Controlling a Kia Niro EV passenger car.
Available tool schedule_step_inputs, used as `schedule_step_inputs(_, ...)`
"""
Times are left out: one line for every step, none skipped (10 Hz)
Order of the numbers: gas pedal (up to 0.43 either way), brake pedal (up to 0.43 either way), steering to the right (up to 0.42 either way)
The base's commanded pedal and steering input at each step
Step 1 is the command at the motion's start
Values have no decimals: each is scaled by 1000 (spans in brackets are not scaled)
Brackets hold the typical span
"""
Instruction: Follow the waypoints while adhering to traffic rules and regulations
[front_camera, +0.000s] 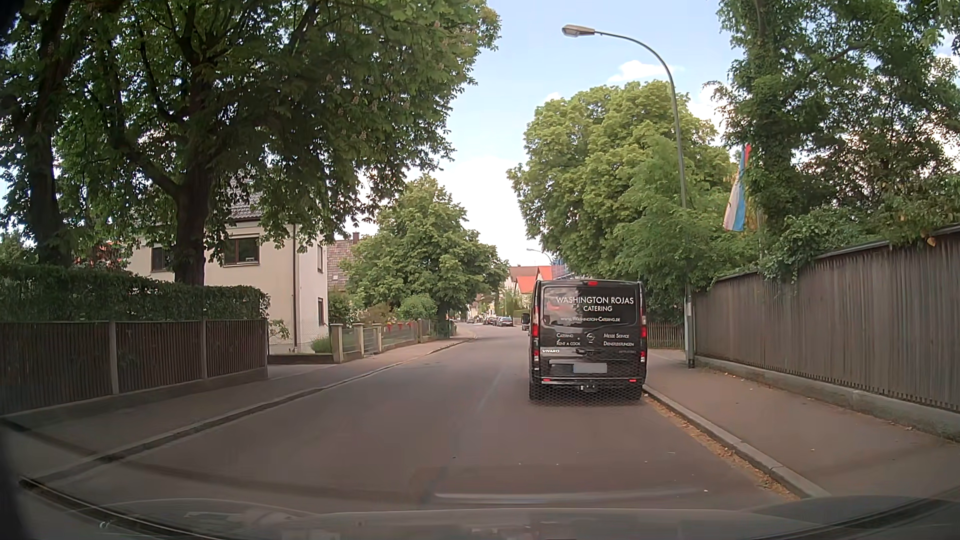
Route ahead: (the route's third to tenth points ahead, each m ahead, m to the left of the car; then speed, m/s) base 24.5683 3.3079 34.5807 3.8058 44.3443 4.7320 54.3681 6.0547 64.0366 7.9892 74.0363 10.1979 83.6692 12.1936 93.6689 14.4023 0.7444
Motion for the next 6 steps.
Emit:
schedule_step_inputs(177,24,-173)
schedule_step_inputs(189,24,-186)
schedule_step_inputs(189,24,-201)
schedule_step_inputs(189,24,-211)
schedule_step_inputs(189,24,-215)
schedule_step_inputs(189,24,-218)
